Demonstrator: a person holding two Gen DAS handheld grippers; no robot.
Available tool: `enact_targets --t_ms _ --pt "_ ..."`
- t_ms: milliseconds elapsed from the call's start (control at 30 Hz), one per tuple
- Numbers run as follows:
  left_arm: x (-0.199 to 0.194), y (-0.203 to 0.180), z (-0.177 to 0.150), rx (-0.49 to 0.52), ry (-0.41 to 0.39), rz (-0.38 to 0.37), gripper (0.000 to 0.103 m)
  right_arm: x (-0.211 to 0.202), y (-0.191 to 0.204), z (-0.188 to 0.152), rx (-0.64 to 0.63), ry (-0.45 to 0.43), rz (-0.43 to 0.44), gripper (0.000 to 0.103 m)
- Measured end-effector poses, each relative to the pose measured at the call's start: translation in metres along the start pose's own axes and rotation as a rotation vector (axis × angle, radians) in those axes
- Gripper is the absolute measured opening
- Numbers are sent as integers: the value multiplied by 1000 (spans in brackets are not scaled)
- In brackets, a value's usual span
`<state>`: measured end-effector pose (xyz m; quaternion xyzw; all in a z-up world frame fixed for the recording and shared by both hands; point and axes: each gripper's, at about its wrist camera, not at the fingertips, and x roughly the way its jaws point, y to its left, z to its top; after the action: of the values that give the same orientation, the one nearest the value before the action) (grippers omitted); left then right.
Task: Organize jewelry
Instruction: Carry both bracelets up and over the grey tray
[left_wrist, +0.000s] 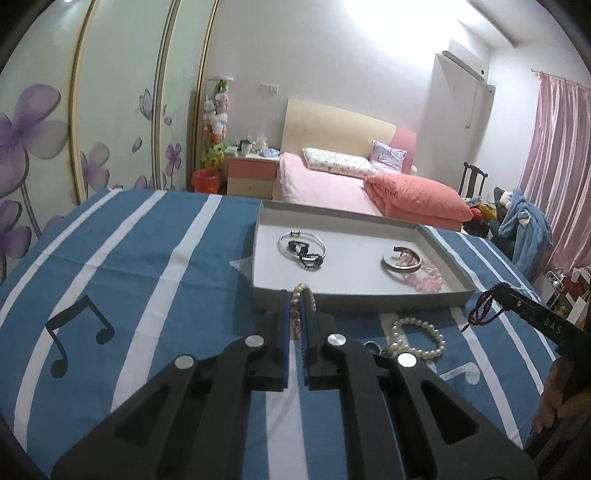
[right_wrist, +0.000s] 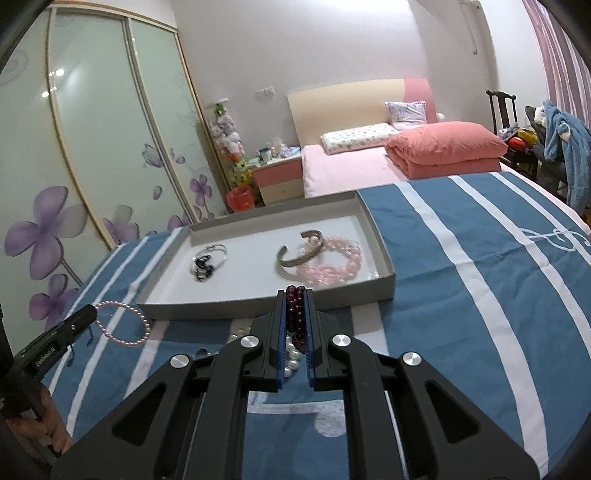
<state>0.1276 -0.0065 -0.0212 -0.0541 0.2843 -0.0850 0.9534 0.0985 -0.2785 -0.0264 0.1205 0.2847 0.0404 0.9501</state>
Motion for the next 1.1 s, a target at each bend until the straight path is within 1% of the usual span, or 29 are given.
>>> enact_targets --t_ms 167,267,500,700,933,1100 --pt "-12 -12 3 30 -58 28 6 -11 12 3 -17 -48 13 9" --pt "-20 -20 6 49 -101 44 6 -20 20 6 -40 -93 9 9" --pt "-31 -33 15 81 -174 51 6 -34 36 12 -99 -196 -9 9" --pt "-32 -39 25 111 -226 63 6 -39 44 21 -146 -287 -39 9" --pt "-30 -46 45 133 -305 84 6 -38 50 32 -165 -359 -48 9" --pt "-18 -50 55 132 -318 83 6 -32 49 42 -164 -388 -43 9"
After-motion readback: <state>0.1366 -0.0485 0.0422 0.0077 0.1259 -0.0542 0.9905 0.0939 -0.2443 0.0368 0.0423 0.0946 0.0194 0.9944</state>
